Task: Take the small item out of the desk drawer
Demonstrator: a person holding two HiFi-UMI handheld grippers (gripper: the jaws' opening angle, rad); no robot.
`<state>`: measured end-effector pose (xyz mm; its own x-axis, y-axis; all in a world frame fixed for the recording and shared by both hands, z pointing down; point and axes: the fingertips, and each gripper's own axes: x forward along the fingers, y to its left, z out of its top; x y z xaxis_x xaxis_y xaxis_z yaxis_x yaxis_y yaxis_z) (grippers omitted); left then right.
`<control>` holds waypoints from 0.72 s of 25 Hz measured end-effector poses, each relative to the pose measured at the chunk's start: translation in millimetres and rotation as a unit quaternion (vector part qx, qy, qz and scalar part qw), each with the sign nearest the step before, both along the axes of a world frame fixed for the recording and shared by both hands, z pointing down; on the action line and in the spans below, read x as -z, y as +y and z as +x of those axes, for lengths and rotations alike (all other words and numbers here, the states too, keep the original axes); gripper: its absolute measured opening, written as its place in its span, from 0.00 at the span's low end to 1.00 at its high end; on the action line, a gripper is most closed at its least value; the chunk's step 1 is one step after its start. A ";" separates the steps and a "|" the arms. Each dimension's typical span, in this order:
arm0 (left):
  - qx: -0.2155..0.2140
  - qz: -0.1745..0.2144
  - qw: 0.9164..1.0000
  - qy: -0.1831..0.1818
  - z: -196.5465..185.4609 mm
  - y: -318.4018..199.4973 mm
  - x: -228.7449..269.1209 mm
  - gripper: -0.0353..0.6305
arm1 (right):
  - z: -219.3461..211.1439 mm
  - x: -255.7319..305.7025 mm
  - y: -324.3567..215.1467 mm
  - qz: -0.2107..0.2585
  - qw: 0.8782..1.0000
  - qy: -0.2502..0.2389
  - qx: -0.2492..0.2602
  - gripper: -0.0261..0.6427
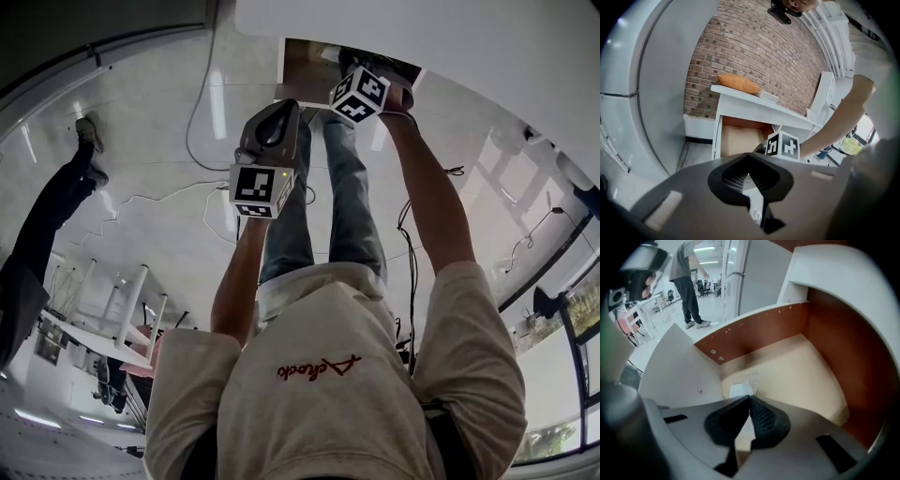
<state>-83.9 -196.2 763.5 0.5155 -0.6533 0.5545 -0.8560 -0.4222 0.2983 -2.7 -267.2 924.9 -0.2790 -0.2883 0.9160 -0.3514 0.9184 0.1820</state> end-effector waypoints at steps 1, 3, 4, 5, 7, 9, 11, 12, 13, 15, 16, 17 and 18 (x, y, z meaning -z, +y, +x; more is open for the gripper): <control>0.001 0.002 1.000 0.001 0.7 -0.8 2.5 0.07 | 0.1 5.7 1.6 0.010 1.000 -0.002 0.001 0.06; 0.000 0.006 1.000 0.002 2.2 -2.2 5.8 0.07 | 0.7 17.1 4.4 0.026 1.000 -0.008 0.001 0.06; -0.001 0.007 1.000 0.002 3.0 -2.9 6.7 0.07 | 1.0 22.7 6.0 0.034 0.999 -0.011 0.001 0.06; -0.001 0.008 1.000 0.003 3.7 -3.6 7.3 0.07 | 1.3 28.5 7.6 0.043 0.999 -0.014 0.002 0.06; -0.002 0.007 1.000 0.003 4.2 -5.9 7.6 0.07 | 1.4 41.1 9.1 0.062 0.998 -0.023 0.001 0.06; -0.004 0.007 1.000 0.002 4.6 -8.3 7.8 0.07 | 1.4 55.6 10.1 0.082 0.996 -0.036 -0.002 0.06; -0.007 0.009 1.000 0.003 7.0 -9.7 9.7 0.07 | 3.9 71.8 13.4 0.100 0.994 -0.047 -0.004 0.06; -0.008 0.010 1.000 0.003 8.3 -10.6 10.7 0.07 | 5.8 80.1 15.3 0.108 0.993 -0.052 -0.006 0.06; -0.009 0.011 1.000 0.003 9.0 -11.8 12.0 0.07 | 7.8 88.2 17.3 0.114 0.992 -0.056 -0.010 0.06; -0.010 0.013 1.000 0.003 9.9 -14.1 15.2 0.07 | 11.6 104.1 21.5 0.125 0.990 -0.063 -0.019 0.06; -0.011 0.013 1.000 0.003 10.6 -14.5 17.2 0.07 | 13.7 112.1 24.3 0.130 0.989 -0.066 -0.026 0.06; -0.012 0.014 1.000 0.002 11.5 -14.5 19.3 0.07 | 15.7 120.1 27.3 0.133 0.988 -0.070 -0.034 0.06; -0.014 0.015 1.000 0.001 12.4 -14.8 21.7 0.07 | 17.7 128.1 30.1 0.137 0.987 -0.074 -0.042 0.06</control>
